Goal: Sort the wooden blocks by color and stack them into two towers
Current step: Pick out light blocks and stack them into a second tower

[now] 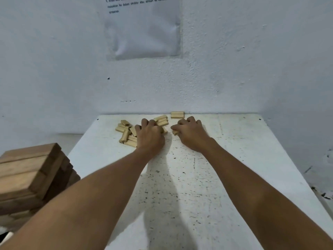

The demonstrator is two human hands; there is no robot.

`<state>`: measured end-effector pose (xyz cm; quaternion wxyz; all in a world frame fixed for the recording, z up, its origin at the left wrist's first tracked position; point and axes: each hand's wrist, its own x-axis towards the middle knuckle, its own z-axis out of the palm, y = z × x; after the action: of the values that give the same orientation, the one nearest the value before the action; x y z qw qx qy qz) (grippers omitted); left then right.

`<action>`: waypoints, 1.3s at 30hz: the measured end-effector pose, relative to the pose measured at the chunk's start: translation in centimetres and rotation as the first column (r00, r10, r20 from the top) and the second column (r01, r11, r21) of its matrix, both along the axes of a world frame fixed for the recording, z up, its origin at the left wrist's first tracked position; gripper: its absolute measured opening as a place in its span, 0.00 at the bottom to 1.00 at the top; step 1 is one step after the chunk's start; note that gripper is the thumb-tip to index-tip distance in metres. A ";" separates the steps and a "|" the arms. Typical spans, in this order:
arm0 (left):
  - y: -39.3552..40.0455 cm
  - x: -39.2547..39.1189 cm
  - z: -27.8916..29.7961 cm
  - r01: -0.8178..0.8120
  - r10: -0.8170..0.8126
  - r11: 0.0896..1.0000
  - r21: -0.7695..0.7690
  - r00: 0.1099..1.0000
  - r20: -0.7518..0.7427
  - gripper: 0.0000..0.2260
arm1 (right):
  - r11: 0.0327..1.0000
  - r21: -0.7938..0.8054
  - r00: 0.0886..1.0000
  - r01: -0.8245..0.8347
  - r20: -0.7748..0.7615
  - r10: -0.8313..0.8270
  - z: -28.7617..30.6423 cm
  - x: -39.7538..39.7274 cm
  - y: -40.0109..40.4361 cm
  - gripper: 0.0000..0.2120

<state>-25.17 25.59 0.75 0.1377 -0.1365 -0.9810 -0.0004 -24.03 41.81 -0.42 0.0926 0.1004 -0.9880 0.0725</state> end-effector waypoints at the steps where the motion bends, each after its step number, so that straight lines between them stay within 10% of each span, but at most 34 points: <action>1: 0.1 0.2 0.2 0.018 -0.018 1.000 0.005 1.000 0.014 0.13 | 1.000 0.030 0.999 0.001 -0.033 0.000 -0.1 0.6 0.2 0.19; 14: 4.1 8.1 6.3 0.298 -0.412 0.896 0.329 0.835 0.364 0.15 | 0.977 0.097 0.981 0.192 0.016 -0.194 0.8 14.7 3.3 0.14; 27: 7.0 27.0 11.8 0.474 -0.736 0.617 0.628 0.630 0.247 0.09 | 0.672 -0.576 0.885 0.465 0.282 -0.370 4.5 30.9 4.9 0.11; 32: 5.7 31.4 7.2 0.425 -0.677 0.689 0.587 0.668 0.311 0.08 | 0.504 -0.637 0.808 0.583 0.388 -0.444 4.3 35.3 4.0 0.05; 39: 3.9 32.3 1.9 0.358 -0.570 0.787 0.502 0.732 0.373 0.08 | 0.626 -0.462 0.776 0.628 0.325 -0.540 2.9 37.8 1.6 0.09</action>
<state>7.09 29.48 2.69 -0.1046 -0.3466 -0.8922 -0.2702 13.78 43.36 2.45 0.0588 -0.2632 -0.9067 0.3244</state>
